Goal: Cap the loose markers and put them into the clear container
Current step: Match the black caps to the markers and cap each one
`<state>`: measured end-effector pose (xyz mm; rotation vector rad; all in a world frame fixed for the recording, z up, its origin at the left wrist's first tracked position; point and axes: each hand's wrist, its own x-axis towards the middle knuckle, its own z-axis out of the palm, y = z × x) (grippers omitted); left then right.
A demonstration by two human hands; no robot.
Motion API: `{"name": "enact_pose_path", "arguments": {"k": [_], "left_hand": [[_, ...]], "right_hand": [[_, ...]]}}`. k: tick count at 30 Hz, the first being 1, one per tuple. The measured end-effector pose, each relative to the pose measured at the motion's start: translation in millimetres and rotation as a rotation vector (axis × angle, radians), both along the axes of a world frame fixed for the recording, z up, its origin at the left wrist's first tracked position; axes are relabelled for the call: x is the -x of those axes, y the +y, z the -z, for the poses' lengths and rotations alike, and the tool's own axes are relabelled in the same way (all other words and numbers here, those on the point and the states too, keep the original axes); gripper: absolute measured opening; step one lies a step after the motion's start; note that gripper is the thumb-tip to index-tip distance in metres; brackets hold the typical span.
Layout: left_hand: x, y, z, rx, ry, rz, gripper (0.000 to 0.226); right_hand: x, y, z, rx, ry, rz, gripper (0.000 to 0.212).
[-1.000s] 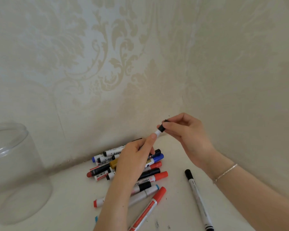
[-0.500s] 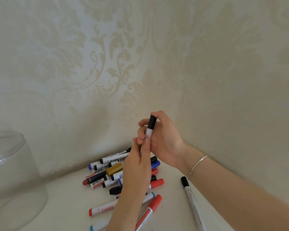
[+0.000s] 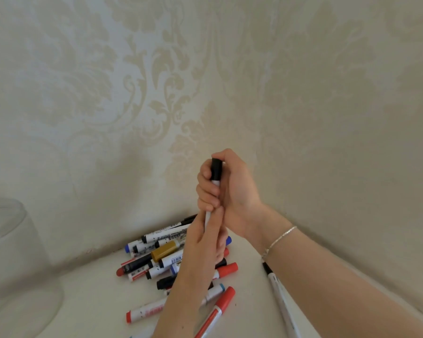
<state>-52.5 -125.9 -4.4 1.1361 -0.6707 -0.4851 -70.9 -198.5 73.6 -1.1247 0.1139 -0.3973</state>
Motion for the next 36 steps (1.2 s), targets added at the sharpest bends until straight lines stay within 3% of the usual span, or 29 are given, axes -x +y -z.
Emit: {"name": "enact_pose_path", "arguments": {"k": [5,8,14,22,28,36], "left_hand": [[1,-2,10,0.075,0.033,-0.186,0.02],[-2,-2,16,0.038,-0.01,-0.306,0.028],[-8,-3,19,-0.006,-0.077,-0.442,0.015],[-10,-2,23,0.011,-0.042,-0.387,0.009],[-6,-5,25,-0.118,-0.051,-0.282,0.009],[2,-3,12,-0.254,-0.252,-0.176,0.017]], "right_hand": [[0,-1,14,-0.065,0.062,-0.163,0.044],[-2,5,26,-0.003,0.077,-0.215,0.052],[-8,8,23,-0.068,0.059,-0.229,0.05],[-15,11,28,-0.108,0.054,-0.108,0.047],[-10,0,44,-0.228,0.1,0.038,0.046],[11,0,32,-0.216,0.222,0.263,0.058]]}}
